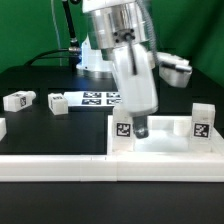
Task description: Assemble square table
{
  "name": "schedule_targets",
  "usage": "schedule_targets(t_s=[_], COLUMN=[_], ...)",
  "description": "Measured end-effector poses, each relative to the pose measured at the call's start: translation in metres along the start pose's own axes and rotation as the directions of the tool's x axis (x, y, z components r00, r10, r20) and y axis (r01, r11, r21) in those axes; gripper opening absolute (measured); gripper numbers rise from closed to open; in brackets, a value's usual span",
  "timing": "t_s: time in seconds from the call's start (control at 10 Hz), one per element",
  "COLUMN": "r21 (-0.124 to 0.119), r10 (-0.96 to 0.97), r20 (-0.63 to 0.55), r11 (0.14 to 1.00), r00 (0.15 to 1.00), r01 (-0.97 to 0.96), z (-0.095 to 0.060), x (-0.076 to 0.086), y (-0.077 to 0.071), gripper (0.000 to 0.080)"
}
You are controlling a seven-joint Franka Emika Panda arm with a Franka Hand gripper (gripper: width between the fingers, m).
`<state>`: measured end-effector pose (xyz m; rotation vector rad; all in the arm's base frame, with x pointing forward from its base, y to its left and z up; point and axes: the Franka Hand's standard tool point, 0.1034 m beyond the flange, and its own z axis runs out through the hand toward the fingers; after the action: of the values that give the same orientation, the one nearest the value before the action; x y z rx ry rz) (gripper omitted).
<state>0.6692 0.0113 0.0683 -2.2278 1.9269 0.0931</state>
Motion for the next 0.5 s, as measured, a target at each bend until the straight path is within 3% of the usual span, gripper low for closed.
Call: schedule_targets(t_s=[0.1, 0.5], r21=[-0.007, -0.011], r10=[-0.121, -0.4], r20=[0.004, 0.003], r11=[0.993, 0.916], r00=[0.993, 0.917], r01=[0.121, 0.4], z=[-0.0052, -0.0021], x=[-0.0045, -0.0004], y=[-0.0003, 0.0015], gripper=[0.0643, 0.0649])
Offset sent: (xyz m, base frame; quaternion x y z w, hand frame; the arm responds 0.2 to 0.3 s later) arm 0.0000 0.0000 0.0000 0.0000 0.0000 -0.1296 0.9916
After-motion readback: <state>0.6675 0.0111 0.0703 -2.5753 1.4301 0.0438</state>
